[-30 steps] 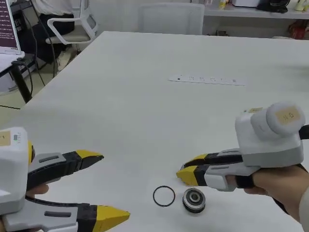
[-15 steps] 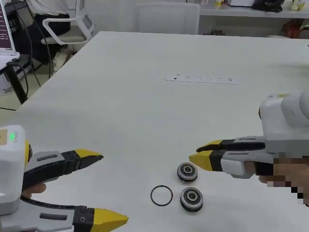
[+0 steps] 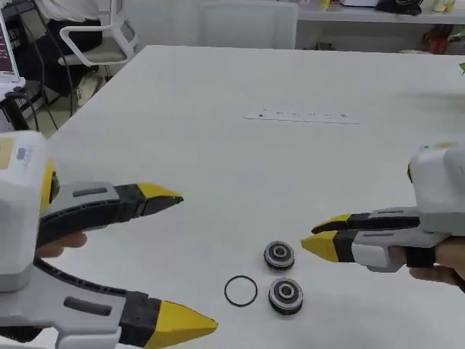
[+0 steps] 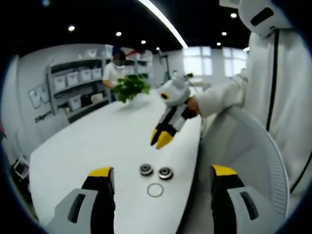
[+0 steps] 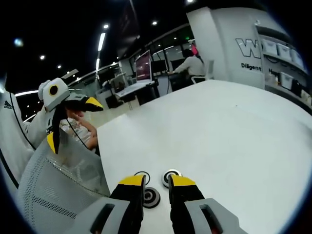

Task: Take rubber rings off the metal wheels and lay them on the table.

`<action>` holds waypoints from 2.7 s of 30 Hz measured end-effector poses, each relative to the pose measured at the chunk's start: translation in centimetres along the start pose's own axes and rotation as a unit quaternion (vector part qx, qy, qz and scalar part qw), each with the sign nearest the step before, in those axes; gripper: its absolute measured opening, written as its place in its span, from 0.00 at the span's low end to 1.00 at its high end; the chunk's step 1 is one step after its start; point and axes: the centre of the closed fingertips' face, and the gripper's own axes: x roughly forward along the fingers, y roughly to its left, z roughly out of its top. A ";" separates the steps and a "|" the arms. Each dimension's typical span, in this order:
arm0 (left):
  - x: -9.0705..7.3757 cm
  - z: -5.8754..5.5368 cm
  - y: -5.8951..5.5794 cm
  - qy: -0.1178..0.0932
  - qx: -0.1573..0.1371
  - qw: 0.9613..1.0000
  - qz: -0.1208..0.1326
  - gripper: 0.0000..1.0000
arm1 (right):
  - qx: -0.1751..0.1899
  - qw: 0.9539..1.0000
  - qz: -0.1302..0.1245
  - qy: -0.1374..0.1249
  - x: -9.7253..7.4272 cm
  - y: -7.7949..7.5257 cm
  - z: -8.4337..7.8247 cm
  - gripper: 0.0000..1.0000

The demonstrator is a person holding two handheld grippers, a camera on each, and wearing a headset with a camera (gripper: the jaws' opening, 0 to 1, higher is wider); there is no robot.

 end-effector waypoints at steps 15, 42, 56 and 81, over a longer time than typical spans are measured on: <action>5.3 4.2 0.3 -0.038 0.056 0.995 -0.069 0.80 | 0.009 0.999 0.021 0.041 0.7 -0.4 -2.5 0.16; 12.3 -4.5 1.9 -0.020 -0.037 0.997 -0.060 0.51 | -0.005 0.993 0.047 0.112 2.0 0.1 -6.3 0.16; 13.8 -7.5 -0.3 0.036 0.004 0.996 -0.076 0.39 | -0.043 0.985 0.060 0.153 2.6 0.8 -8.2 0.19; 15.0 -9.1 -1.0 0.057 -0.015 0.995 -0.077 0.15 | -0.105 0.982 0.059 0.148 3.4 0.9 -8.3 0.17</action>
